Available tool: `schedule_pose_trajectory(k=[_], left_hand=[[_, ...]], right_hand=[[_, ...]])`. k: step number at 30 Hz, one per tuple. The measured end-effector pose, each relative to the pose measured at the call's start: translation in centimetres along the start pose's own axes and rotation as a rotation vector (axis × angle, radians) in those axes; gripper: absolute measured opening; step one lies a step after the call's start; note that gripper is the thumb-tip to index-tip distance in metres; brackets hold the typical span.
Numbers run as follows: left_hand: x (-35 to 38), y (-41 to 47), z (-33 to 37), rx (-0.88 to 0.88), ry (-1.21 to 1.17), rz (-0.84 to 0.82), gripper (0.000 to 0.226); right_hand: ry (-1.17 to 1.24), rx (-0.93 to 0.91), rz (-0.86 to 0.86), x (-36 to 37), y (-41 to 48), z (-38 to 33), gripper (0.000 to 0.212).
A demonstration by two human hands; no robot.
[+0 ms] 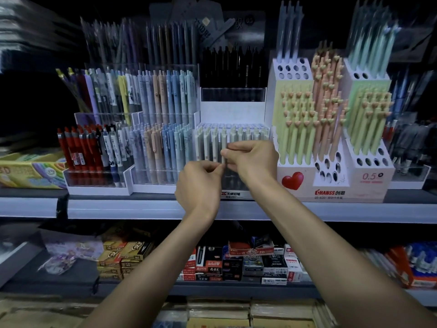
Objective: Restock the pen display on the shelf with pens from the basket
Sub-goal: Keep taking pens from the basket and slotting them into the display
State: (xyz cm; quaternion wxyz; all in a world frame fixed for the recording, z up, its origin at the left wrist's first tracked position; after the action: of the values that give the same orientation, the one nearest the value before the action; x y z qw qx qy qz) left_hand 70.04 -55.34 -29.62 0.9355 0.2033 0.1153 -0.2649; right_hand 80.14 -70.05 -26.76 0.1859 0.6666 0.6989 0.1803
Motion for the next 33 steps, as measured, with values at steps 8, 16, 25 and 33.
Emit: schedule_pose_trajectory(k=[8, 16, 25, 33], left_hand=[[0.2, 0.1, 0.1, -0.015, 0.011, 0.021, 0.018], [0.5, -0.4, -0.3, -0.024, 0.031, 0.011, 0.022], [-0.5, -0.8, -0.5, -0.048, 0.109, 0.002, 0.019], [-2.3, -1.2, -1.3, 0.032, 0.133, -0.093, 0.015]], right_hand=[[-0.103, -0.051, 0.042, -0.1, 0.2, -0.6, 0.013], [-0.127, -0.033, 0.08, 0.0, -0.6, -0.1, 0.011], [-0.199, -0.028, 0.088, -0.3, -2.4, -0.9, 0.017], [-0.267, -0.07, 0.179, -2.9, -6.9, -2.8, 0.009]])
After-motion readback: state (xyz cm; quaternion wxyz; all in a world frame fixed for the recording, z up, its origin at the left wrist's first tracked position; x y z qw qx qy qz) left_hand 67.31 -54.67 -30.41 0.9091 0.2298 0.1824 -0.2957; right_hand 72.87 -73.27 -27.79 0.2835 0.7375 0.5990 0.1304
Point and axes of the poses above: each hand's wrist, its own y-axis towards the middle knuckle, its own x-axis out of the palm, z = x × y, the point moved 10 cm from there along y, towards the middle knuckle, and after that the axes turned 7 degrees about -x, right-handed, at the moved point
